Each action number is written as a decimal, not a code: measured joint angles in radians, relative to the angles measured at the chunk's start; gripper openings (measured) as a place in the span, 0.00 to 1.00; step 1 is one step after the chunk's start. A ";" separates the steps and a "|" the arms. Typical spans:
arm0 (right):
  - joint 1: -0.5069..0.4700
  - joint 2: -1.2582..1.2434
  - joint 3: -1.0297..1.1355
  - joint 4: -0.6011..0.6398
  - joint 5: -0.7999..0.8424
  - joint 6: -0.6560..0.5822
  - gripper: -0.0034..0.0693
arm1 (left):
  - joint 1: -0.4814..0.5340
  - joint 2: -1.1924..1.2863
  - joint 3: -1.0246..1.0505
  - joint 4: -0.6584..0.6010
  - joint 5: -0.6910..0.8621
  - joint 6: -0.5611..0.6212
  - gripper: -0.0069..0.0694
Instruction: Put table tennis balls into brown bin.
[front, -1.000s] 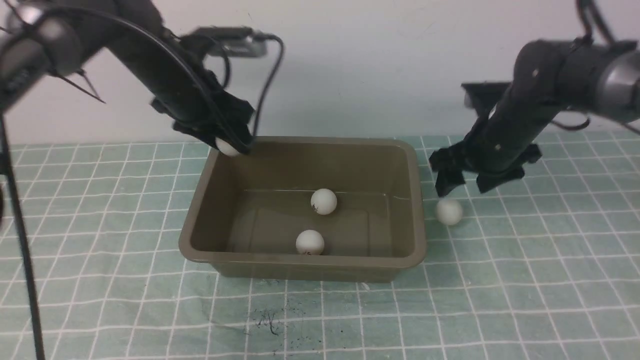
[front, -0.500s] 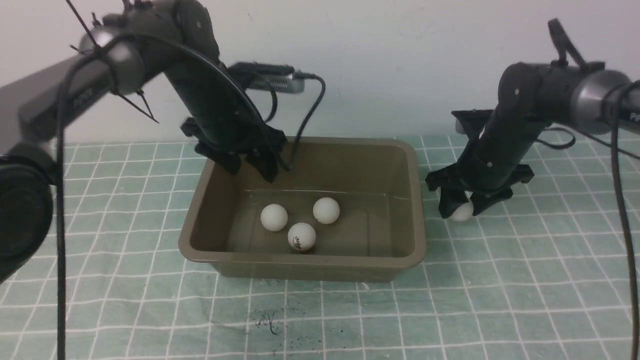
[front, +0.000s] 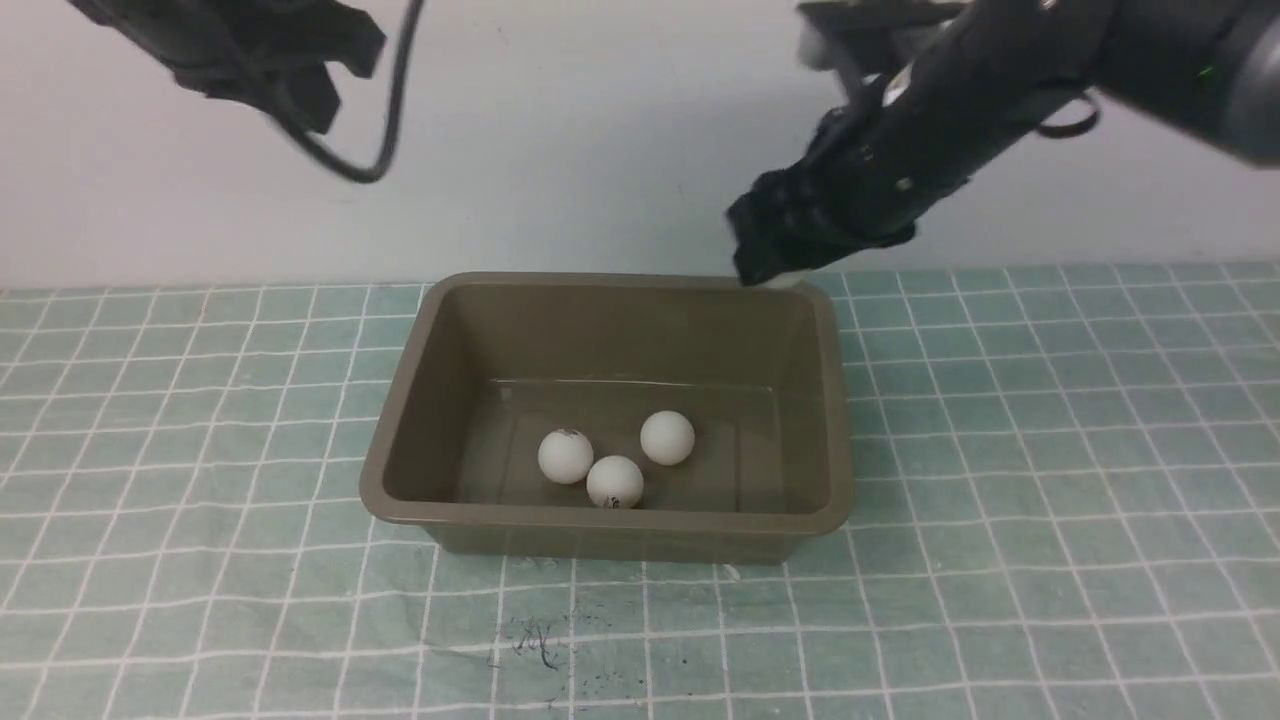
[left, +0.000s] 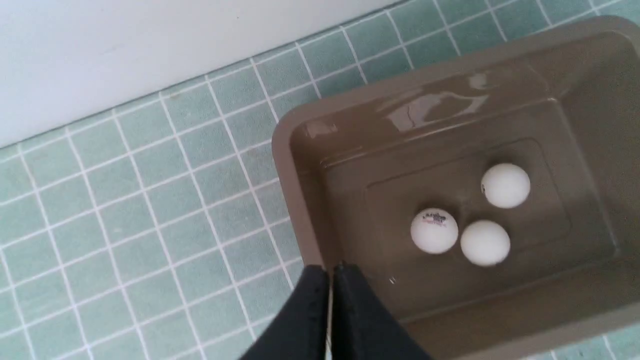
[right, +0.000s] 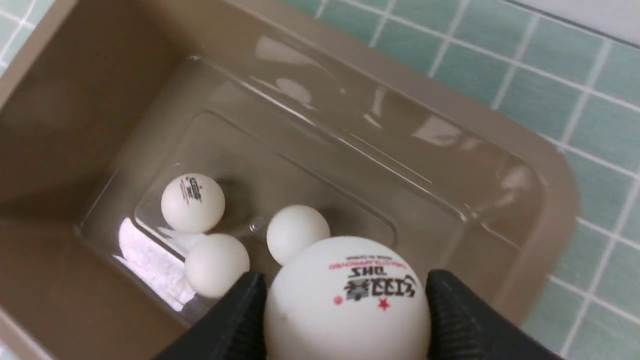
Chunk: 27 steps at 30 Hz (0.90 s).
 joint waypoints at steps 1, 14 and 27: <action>0.007 0.006 0.001 -0.013 -0.009 0.004 0.59 | 0.000 -0.041 0.042 -0.001 0.001 0.000 0.08; 0.014 -0.186 0.009 -0.156 0.106 0.091 0.39 | 0.000 -0.460 0.462 0.019 -0.049 0.000 0.08; 0.014 -0.942 0.336 -0.200 -0.072 0.172 0.03 | 0.000 -0.729 0.706 -0.025 -0.222 0.000 0.08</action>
